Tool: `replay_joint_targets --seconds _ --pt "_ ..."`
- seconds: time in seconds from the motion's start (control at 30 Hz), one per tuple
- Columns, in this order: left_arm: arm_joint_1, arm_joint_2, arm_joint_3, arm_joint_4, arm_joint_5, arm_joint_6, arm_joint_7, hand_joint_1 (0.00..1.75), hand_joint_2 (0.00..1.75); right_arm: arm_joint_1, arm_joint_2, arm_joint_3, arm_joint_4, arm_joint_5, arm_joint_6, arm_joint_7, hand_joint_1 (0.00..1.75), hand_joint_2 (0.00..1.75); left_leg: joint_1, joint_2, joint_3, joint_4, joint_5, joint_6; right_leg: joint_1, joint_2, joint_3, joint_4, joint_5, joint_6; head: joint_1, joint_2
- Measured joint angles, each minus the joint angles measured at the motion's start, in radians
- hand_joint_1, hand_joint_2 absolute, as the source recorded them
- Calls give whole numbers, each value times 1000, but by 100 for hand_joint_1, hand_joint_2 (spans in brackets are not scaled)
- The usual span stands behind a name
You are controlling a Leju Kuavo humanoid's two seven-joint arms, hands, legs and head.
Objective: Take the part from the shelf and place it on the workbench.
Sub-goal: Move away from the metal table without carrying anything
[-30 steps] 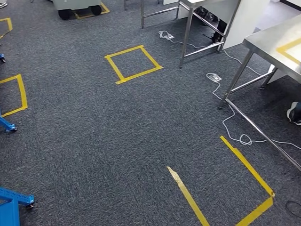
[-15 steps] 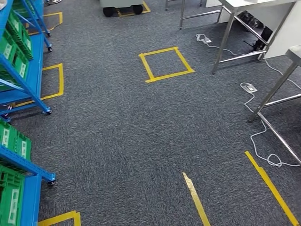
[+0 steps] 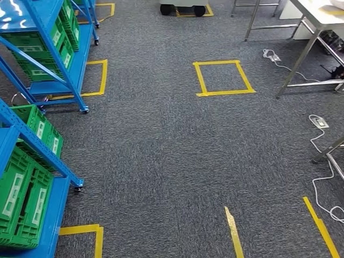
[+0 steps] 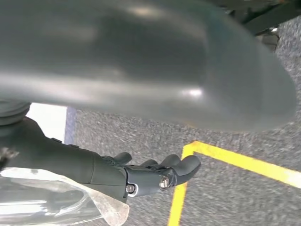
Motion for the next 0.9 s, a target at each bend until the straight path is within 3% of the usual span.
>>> replay_joint_targets --seconds 0.03,0.1,0.17,0.23,0.3,0.37,0.43,0.5,0.53,0.57,0.63,0.7,0.83,0.9 --pt "0 0 0 0 0 0 0 0 0 0 0 0 0 0 0 0 0 0 0 -14 1 0 0 0 0 2 -6 4 14 0 0 0" --pt "1 0 0 0 0 0 0 0 0 0 0 0 0 0 0 0 0 0 0 -41 6 1 0 -1 -1 17 35 -97 89 -3 0 0" --pt "-1 0 0 0 0 0 1 0 0 0 1 0 0 -1 0 -2 0 0 -1 -67 4 4 -1 -7 -6 72 90 -224 140 -8 0 0" --pt "-1 0 0 0 0 0 3 0 0 -1 2 0 0 -3 0 -6 0 0 1 -92 -8 8 3 -21 -8 102 114 -273 142 -12 -1 0" --pt "2 0 0 0 -1 0 5 0 0 -1 2 -1 1 -5 0 -11 0 0 6 -107 -20 10 7 -34 -7 79 120 -280 143 -20 -2 0" --pt "2 0 0 0 -1 0 7 0 0 -1 2 -2 1 -4 0 -14 0 0 4 -62 -39 49 -21 -43 -7 51 123 -288 148 -32 -5 0" --pt "-1 1 0 0 -1 0 9 0 0 1 2 -2 1 -4 0 -16 0 0 3 -4 -89 162 -86 -49 -4 25 124 -291 148 -40 -8 0" --pt "-2 1 1 0 -2 0 10 0 0 2 2 -2 2 -6 0 -17 0 0 4 10 -137 273 -129 -53 -1 3 120 -290 146 -43 -8 0" --pt "0 1 1 0 -2 0 11 0 0 1 2 -2 2 -8 0 -18 0 0 5 11 -140 287 -125 -53 1 -5 118 -290 144 -44 -8 0" --pt "2 1 1 0 -2 0 12 0 0 1 3 -2 2 -12 0 -21 0 0 5 11 -123 261 -103 -52 1 -12 118 -290 143 -44 -8 0" --pt "6 1 2 0 1 0 9 0 0 0 4 -4 2 -21 0 -27 0 0 4 14 -49 130 -43 -46 2 -20 122 -290 139 -42 -8 0" --pt "6 1 3 0 19 0 -5 0 0 0 6 -6 2 -30 0 -33 0 0 1 17 8 24 -14 -38 6 -23 125 -287 135 -36 -8 0" --pt "5 0 2 0 88 0 -55 0 0 -2 6 -6 2 -60 0 -50 0 0 -3 18 18 -1 -12 -37 8 -23 124 -283 132 -40 -6 0" --pt "4 0 1 0 110 0 -69 0 0 -3 6 -5 2 -72 0 -59 0 0 -5 19 17 -1 -13 -34 6 -22 128 -287 135 -36 -6 0"
